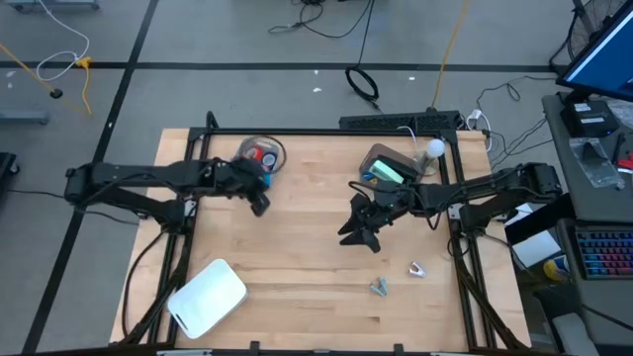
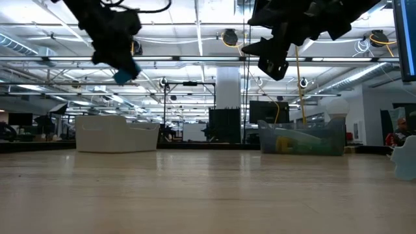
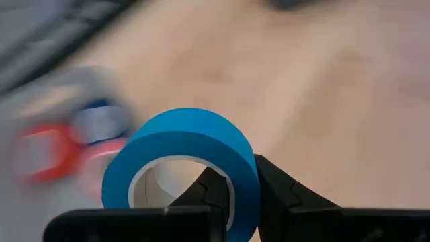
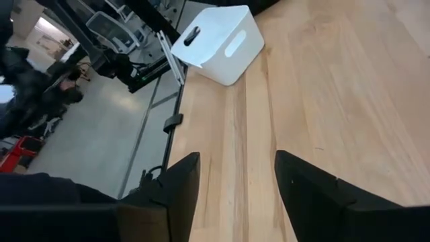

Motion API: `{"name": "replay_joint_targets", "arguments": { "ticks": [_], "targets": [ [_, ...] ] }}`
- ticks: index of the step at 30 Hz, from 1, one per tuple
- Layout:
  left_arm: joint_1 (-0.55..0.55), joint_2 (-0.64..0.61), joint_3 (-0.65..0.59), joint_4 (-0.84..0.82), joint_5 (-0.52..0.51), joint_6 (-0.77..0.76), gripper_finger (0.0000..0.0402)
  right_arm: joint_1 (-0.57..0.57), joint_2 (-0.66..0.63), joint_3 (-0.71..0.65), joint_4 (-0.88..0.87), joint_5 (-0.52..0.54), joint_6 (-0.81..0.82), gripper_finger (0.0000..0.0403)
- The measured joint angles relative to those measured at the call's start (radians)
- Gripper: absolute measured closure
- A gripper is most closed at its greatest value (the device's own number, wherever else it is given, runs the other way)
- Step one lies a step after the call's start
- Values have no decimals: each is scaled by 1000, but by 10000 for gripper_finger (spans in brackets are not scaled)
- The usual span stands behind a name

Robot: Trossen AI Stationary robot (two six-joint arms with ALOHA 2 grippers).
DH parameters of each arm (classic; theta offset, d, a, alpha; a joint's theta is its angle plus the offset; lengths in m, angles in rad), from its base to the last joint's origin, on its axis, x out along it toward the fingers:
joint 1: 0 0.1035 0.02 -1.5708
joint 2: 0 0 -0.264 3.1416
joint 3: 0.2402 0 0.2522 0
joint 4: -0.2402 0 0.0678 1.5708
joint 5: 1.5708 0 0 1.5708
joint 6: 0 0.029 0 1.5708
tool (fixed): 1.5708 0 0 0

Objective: Pick and place Stapler, Stapler remover, tape
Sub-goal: Put the light blue tape into the gray bin

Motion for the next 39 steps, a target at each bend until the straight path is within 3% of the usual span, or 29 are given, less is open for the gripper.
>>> {"name": "replay_joint_targets", "arguments": {
  "ticks": [3, 9, 22, 27, 39],
  "targets": [
    [41, -13, 0, -121, -128, -68, 364, 0, 0, 0, 0, 1, 0, 220],
    [144, 48, 0, -204, -134, -60, 364, 0, 0, 0, 0, 3, 0, 218],
    [390, 299, 0, -194, 44, 74, 364, 0, 0, 0, 0, 5, 8, 221],
    [416, 347, 0, -193, 109, 102, 364, 0, 0, 0, 0, 5, 8, 224],
    [416, 426, 0, -202, 118, 101, 364, 0, 0, 0, 0, 5, 5, 221]
  ]
}}
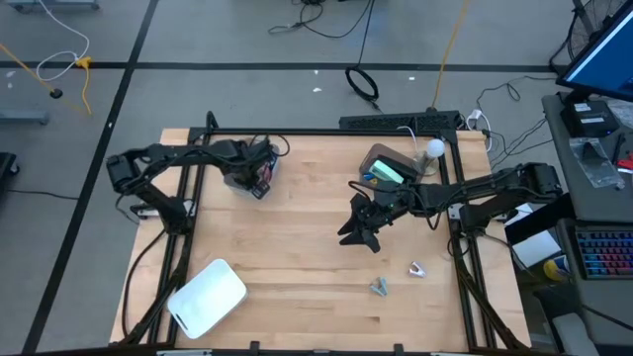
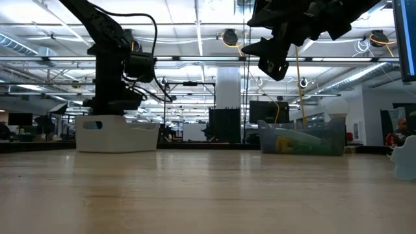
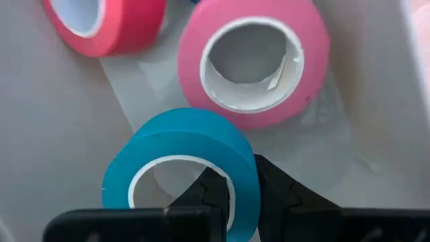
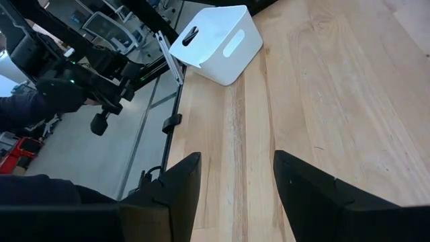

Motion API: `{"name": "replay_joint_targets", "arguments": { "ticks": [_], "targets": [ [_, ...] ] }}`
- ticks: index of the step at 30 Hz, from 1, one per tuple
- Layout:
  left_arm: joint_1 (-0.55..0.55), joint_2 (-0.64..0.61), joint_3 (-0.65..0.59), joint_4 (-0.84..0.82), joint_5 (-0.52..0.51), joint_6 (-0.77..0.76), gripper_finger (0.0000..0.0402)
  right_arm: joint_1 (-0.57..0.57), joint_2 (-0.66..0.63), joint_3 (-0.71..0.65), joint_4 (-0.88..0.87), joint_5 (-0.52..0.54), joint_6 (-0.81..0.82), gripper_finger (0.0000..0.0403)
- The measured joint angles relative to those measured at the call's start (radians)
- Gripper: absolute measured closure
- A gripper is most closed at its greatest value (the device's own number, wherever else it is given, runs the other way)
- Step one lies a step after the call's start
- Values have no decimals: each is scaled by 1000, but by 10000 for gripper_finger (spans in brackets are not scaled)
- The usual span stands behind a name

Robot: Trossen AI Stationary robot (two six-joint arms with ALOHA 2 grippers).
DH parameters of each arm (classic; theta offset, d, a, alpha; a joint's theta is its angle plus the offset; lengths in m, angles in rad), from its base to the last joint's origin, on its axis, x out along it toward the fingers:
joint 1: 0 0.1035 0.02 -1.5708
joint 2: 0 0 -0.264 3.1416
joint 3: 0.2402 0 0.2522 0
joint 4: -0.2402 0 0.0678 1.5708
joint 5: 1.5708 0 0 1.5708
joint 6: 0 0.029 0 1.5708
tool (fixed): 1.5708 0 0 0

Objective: Pick and place Stapler, Stapler remover, tape
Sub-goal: Put the light blue tape into the gray bin

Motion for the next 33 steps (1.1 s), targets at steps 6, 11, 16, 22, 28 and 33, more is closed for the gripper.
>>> {"name": "replay_joint_targets", "arguments": {
  "ticks": [6, 11, 16, 22, 28, 33],
  "targets": [
    [0, 51, 0, 0, 2, -8, 354, 0, 0, 0, 0, -3, -1, 220],
    [0, 54, 0, 7, -1, -2, 349, 0, 0, 0, 0, -3, -1, 220],
    [0, 54, 0, 8, -2, -2, 346, 0, 0, 0, 0, -3, -2, 220],
    [0, 54, 0, 13, 7, -2, 326, 0, 0, 0, -1, -3, -5, 220],
    [0, 54, 0, 13, 7, -7, 274, 0, 0, 0, -1, -4, -5, 220],
    [0, 34, 0, 11, 9, -22, 243, 0, 0, 0, -1, -4, -5, 220]
  ]
}}
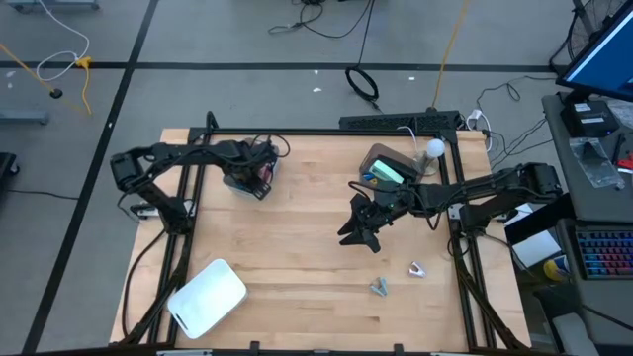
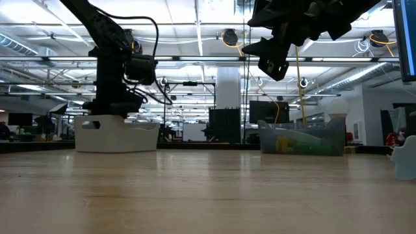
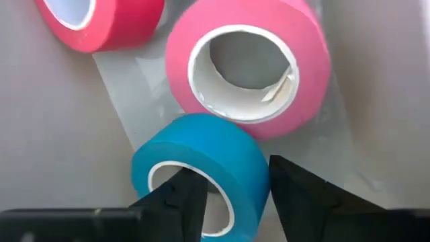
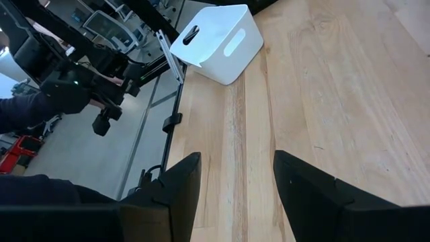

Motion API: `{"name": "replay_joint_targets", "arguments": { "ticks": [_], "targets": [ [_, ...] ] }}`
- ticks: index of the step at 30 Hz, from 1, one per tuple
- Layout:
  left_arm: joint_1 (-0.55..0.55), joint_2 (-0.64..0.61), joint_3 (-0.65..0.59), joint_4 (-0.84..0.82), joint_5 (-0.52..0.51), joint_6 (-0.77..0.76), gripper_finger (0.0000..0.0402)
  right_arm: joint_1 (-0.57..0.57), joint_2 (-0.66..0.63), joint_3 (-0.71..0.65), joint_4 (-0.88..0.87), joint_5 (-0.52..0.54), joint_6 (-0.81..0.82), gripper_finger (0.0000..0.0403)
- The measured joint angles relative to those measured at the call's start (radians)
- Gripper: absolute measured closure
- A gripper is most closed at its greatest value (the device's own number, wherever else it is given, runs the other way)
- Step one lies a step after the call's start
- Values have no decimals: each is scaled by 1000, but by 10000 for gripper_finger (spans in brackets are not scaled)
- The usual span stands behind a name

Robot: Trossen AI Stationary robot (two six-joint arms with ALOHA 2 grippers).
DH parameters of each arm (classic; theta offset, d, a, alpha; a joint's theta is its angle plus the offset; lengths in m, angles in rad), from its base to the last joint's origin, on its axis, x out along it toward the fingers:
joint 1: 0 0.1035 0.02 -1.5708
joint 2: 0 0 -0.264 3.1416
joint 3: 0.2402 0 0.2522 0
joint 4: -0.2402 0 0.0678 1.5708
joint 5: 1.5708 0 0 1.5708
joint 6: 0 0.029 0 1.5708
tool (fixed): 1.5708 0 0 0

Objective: Pick and place Stapler, Stapler remover, tape
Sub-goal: Put the light blue tape into the gray bin, then put the purple staple remover into the white bin

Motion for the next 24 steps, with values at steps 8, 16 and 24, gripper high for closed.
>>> {"name": "replay_joint_targets", "arguments": {
  "ticks": [8, 16, 24],
  "targets": [
    [5, -145, 0, 0, -8, -43, 234, 0, 0, 0, -3, 0, 0, 220],
    [-27, -357, 1, -32, -185, -84, 238, 0, 0, 0, -4, 0, 0, 220],
    [-44, -452, 1, -32, -89, -118, 274, 0, 0, 0, -3, 0, 3, 220]
  ]
}}
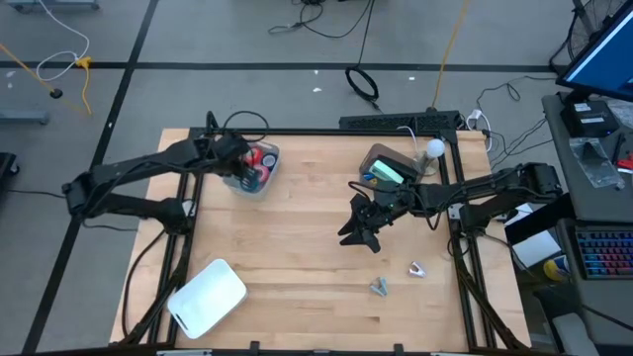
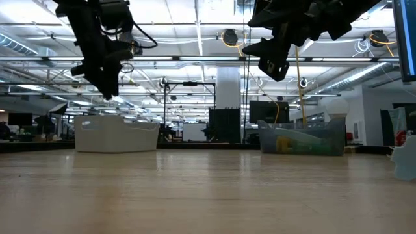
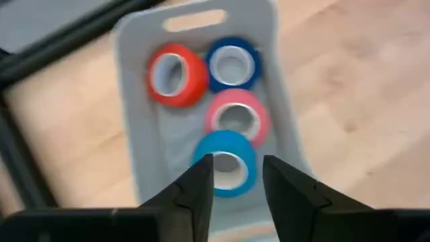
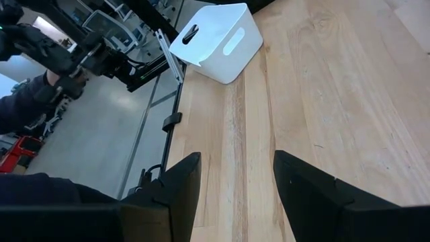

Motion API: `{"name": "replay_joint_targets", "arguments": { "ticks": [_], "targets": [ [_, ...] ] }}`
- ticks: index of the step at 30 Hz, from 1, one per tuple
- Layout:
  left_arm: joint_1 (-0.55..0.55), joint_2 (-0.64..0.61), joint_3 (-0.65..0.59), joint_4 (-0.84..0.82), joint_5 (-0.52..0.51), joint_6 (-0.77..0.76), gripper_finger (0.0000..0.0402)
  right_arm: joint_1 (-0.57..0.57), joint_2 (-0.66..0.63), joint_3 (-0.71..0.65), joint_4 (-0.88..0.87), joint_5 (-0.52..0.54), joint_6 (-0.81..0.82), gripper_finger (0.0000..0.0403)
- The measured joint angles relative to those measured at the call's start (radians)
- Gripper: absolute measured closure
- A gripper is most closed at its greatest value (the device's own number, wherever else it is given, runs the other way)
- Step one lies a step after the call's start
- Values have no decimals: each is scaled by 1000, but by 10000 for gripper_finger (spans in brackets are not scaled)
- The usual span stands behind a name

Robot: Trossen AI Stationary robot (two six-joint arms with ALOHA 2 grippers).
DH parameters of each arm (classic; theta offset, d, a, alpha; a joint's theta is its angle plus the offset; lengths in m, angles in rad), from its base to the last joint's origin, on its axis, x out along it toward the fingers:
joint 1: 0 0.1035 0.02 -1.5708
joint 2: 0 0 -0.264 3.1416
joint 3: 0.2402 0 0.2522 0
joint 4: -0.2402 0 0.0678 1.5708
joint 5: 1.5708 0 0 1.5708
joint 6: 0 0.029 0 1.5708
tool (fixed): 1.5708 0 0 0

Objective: Pick and place Stapler, Stapler remover, tape
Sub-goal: Put the purple staple remover into the white bin

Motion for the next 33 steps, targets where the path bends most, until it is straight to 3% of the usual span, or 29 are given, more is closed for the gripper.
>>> {"name": "replay_joint_targets", "arguments": {
  "ticks": [5, 8, 14, 18, 25, 33],
  "targets": [
    [-83, -29, 0, 52, 128, -24, 298, 0, 0, 0, -4, -1, 1, 220],
    [-175, -45, 0, 140, 179, -23, 307, 0, -6, 0, -77, -57, 29, 220],
    [-340, -93, 0, 441, 181, 13, 309, 15, -43, -2, -496, -233, 123, 220],
    [-407, -109, 1, 616, 182, 78, 309, 50, -98, -1, -824, -242, 163, 220],
    [-470, -97, 0, 687, 182, 125, 309, 127, -251, 0, -1154, -171, 334, 220],
    [-485, -96, 0, 688, 181, 121, 309, 249, -342, 0, -1193, 26, 393, 220]
  ]
}}
